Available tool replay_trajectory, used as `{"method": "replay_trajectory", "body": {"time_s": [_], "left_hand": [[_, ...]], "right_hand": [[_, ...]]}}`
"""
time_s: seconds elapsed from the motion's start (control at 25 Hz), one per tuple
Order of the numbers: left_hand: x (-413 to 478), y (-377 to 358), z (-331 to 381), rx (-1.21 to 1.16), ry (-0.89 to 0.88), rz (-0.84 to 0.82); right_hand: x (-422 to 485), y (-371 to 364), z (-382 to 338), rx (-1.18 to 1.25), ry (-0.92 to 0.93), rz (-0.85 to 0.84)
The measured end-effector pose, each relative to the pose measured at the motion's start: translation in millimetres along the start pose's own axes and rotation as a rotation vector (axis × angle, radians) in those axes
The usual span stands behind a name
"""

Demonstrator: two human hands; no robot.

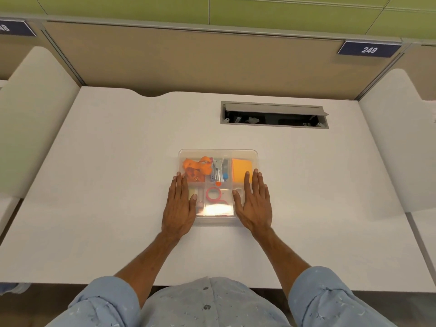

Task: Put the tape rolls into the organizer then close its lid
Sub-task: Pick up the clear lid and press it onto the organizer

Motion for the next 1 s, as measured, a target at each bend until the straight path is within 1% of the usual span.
{"method": "replay_trajectory", "body": {"time_s": [0.12, 0.28, 0.4, 0.52, 0.68, 0.8, 1.0], "left_hand": [[-1, -1, 0, 0.039, 0.006, -0.005], [-1, 4, 3, 0.048, 0.014, -0.012], [10, 15, 8, 0.032, -0.001, 0.035], [40, 24, 10, 0.039, -0.026, 0.076], [78, 17, 2, 0.118, -0.024, 0.014], [86, 7, -7, 0.149, -0.003, -0.033], [84, -5, -10, 0.140, 0.018, 0.005]], "right_hand": [[1, -1, 0, 0.028, 0.007, -0.012], [1, -6, 3, -0.040, 0.007, -0.011], [10, -2, 2, -0.055, 0.012, 0.023], [39, 4, -5, -0.038, 0.024, 0.041], [79, 2, -7, -0.036, 0.012, 0.024], [90, -3, 0, -0.023, 0.001, 0.017], [92, -7, 3, -0.009, 0.013, 0.015]]}}
Point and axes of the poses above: each hand's wrist, its own x-axis towards the middle knuckle, its own y-axis out of the back of the hand, z = x × y, the point moved 4 cm from there along x, towards the middle knuckle, and after that the axes turned 2 degrees about -y, right-handed, at the moved point
